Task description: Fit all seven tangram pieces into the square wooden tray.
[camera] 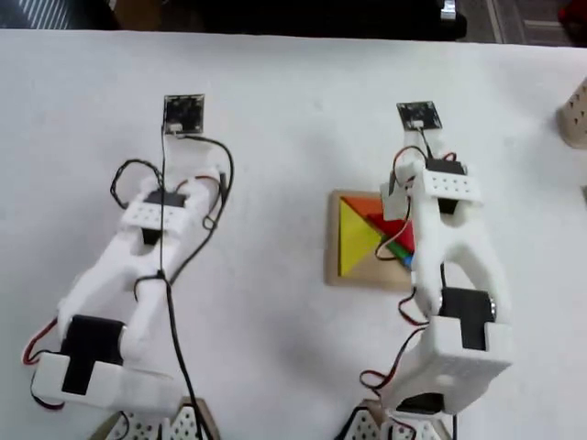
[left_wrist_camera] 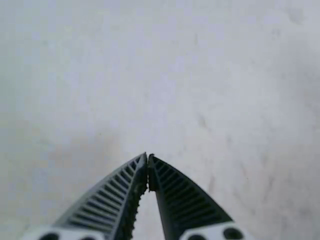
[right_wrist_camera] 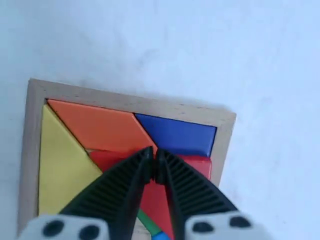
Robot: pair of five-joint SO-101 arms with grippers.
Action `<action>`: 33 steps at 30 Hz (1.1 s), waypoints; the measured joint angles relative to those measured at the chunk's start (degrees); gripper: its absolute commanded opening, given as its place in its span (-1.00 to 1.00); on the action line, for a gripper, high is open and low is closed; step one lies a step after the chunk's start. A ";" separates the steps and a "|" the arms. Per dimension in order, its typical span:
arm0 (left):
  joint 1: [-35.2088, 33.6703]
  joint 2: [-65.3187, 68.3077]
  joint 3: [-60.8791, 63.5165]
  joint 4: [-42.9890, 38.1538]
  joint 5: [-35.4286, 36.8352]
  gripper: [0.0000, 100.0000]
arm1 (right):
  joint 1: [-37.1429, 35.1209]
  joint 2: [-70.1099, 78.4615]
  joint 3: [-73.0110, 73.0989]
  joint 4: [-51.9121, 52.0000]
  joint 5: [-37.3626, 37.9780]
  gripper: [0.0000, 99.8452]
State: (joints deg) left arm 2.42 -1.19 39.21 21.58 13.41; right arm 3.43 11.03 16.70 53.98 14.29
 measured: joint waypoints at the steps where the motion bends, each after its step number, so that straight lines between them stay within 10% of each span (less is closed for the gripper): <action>1: 0.00 0.00 0.00 0.00 0.00 -0.95 | 0.00 0.26 -0.18 0.00 0.00 -0.96; 33: -0.09 7.30 -4.75 -2.37 0.00 -0.95 | -7.47 -12.66 15.12 5.01 5.80 -0.96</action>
State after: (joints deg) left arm 2.33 6.11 34.46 19.21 13.41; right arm -4.04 -1.63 31.82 58.99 20.09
